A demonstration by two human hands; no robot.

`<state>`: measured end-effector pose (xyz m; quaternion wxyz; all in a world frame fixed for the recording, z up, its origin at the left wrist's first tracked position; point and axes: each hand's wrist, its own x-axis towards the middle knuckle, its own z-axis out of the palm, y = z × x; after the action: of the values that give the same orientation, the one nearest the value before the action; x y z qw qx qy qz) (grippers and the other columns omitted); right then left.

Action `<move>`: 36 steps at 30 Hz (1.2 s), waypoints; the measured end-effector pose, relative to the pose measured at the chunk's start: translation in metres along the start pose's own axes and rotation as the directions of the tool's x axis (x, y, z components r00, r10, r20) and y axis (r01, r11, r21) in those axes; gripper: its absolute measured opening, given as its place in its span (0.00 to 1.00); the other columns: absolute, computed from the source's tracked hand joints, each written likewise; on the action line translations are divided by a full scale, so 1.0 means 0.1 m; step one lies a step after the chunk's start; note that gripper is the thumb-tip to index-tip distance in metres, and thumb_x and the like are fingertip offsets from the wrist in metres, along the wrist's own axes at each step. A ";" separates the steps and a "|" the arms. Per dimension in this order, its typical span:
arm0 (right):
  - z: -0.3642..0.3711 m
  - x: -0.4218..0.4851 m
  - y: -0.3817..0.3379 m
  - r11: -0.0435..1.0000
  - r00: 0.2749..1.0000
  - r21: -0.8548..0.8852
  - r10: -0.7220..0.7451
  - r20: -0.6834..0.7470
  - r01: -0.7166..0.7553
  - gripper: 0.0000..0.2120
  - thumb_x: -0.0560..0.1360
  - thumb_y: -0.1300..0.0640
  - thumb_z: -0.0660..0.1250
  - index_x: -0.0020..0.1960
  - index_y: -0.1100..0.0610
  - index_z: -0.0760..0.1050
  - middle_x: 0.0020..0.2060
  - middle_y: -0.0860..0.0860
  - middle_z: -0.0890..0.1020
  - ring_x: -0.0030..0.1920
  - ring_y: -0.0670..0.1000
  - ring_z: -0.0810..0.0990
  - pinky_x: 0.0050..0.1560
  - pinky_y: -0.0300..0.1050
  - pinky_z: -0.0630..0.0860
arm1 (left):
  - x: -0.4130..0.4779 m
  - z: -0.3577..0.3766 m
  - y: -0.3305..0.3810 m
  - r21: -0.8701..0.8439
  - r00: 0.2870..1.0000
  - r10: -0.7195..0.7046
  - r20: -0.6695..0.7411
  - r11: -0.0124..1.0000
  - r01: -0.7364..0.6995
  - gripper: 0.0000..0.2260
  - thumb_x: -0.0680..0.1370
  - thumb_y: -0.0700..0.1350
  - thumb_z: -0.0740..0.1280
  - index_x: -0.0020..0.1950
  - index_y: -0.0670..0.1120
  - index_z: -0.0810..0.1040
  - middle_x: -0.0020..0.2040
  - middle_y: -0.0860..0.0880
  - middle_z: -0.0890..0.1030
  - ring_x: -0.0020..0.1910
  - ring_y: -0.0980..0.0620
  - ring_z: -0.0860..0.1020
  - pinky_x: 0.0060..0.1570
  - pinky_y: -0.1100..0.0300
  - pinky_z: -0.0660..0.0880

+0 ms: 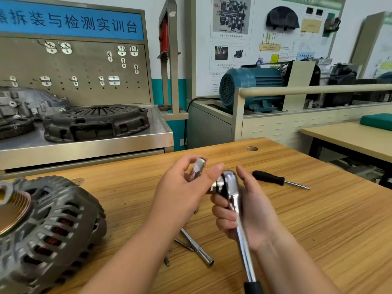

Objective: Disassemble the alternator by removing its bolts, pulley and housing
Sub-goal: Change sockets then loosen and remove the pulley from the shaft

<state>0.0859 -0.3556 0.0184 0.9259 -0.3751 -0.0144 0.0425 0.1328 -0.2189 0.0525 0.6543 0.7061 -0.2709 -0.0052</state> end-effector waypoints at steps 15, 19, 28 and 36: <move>0.16 -0.04 0.01 0.962 0.992 0.250 0.123 -0.041 -0.109 0.15 0.73 0.59 0.60 0.46 0.68 0.81 0.35 0.61 0.76 0.27 0.52 0.75 0.22 0.38 0.71 | 0.16 -0.18 -0.38 -0.076 0.943 -0.229 0.239 0.964 0.254 0.06 0.76 0.50 0.68 0.48 0.49 0.80 0.27 0.47 0.72 0.18 0.55 0.63 0.20 0.65 0.60; 0.21 -0.04 0.02 0.970 0.986 0.241 0.080 -0.144 -0.043 0.14 0.71 0.60 0.61 0.38 0.68 0.81 0.31 0.60 0.75 0.22 0.49 0.70 0.18 0.34 0.64 | 0.13 -0.13 -0.36 -0.082 0.949 -0.208 0.237 0.969 0.233 0.11 0.76 0.49 0.67 0.52 0.44 0.76 0.24 0.51 0.72 0.18 0.56 0.63 0.20 0.64 0.60; 0.28 -0.20 -0.11 0.975 0.985 0.208 -0.046 -0.169 0.081 0.12 0.67 0.60 0.65 0.49 0.64 0.74 0.29 0.61 0.75 0.20 0.48 0.69 0.15 0.34 0.63 | 0.11 -0.01 -0.14 -0.202 0.952 -0.084 0.295 0.968 0.149 0.15 0.72 0.50 0.66 0.52 0.40 0.74 0.19 0.53 0.69 0.17 0.59 0.62 0.20 0.65 0.59; 0.18 -0.52 -0.48 0.924 0.944 0.192 -0.320 -0.079 0.330 0.09 0.66 0.60 0.65 0.46 0.60 0.77 0.31 0.53 0.72 0.20 0.44 0.68 0.16 0.30 0.63 | 0.24 -0.36 -0.19 -0.364 0.950 -0.297 -0.092 0.898 0.246 0.07 0.78 0.47 0.65 0.48 0.44 0.75 0.34 0.49 0.73 0.21 0.59 0.65 0.18 0.68 0.62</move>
<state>0.0367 -0.3817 0.0647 0.9536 -0.2720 -0.0504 -0.1191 0.1736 -0.1950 0.0481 0.7794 0.6086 -0.1162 -0.0932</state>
